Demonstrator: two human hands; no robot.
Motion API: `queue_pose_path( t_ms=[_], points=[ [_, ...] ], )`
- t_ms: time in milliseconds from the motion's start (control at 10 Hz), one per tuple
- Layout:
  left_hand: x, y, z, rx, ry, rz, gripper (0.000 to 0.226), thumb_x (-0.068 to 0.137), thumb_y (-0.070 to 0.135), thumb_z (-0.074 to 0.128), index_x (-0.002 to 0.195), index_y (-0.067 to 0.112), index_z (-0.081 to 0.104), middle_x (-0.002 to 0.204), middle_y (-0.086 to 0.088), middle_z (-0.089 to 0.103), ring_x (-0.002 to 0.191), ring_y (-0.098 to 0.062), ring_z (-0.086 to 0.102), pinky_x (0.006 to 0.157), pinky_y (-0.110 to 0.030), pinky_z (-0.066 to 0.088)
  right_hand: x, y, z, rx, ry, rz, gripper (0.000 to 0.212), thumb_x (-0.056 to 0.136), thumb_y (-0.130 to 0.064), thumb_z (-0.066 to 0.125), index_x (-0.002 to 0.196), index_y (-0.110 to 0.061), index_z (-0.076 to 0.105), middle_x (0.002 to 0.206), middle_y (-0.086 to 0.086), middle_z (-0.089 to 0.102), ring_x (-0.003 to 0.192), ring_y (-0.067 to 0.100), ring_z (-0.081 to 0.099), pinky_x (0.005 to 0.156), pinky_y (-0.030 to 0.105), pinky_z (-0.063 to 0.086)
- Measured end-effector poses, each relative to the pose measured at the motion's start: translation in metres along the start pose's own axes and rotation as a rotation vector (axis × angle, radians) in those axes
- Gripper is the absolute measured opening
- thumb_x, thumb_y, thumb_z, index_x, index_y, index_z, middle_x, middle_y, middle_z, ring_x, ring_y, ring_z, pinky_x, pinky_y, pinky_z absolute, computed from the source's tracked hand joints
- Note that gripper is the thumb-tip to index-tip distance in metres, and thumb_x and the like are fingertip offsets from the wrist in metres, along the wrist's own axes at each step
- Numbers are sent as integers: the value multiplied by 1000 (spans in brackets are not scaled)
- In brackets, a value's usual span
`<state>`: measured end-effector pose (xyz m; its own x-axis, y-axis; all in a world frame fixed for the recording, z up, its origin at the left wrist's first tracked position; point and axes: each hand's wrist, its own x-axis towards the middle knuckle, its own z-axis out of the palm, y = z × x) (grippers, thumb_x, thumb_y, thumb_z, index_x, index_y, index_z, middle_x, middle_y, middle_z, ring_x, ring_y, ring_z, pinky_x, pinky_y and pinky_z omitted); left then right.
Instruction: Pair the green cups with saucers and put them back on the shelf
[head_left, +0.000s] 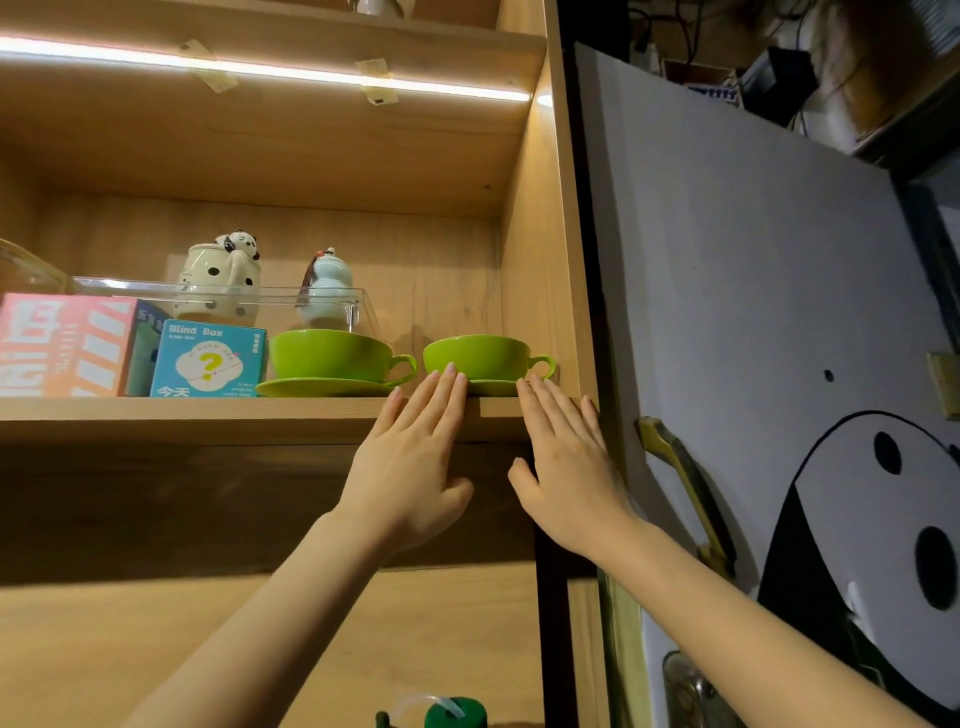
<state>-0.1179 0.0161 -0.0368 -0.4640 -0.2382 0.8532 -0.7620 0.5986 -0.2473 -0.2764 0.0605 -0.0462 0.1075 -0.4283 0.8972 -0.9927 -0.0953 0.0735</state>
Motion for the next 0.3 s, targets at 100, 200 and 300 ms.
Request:
queue_pose_path(
  t_ms=[100,200,300],
  points=[
    [4,-3,-13,-31,-103,8,88,78,44,38,144,20,-15,148,6,-24,139,-6,-18,113,-28,-10,2,-1,-13,-42,-106,15,69,94,-29,36,148,-19,-6,160,0,-6,146,14,-8,115,32,-8],
    [4,-3,-29,-138,-217,-35,88,76,44,41,146,20,-6,157,0,-12,145,-13,-3,117,-31,2,4,-4,-30,-15,-241,30,70,94,-29,38,149,-19,-5,160,2,-3,147,16,-4,119,35,1],
    [8,-5,-53,-269,-214,-144,74,85,31,51,146,16,13,158,-6,11,142,-22,19,115,-34,21,9,-14,-58,198,-341,98,71,92,-26,44,149,-21,2,159,6,12,145,23,14,117,38,19]
  ],
)
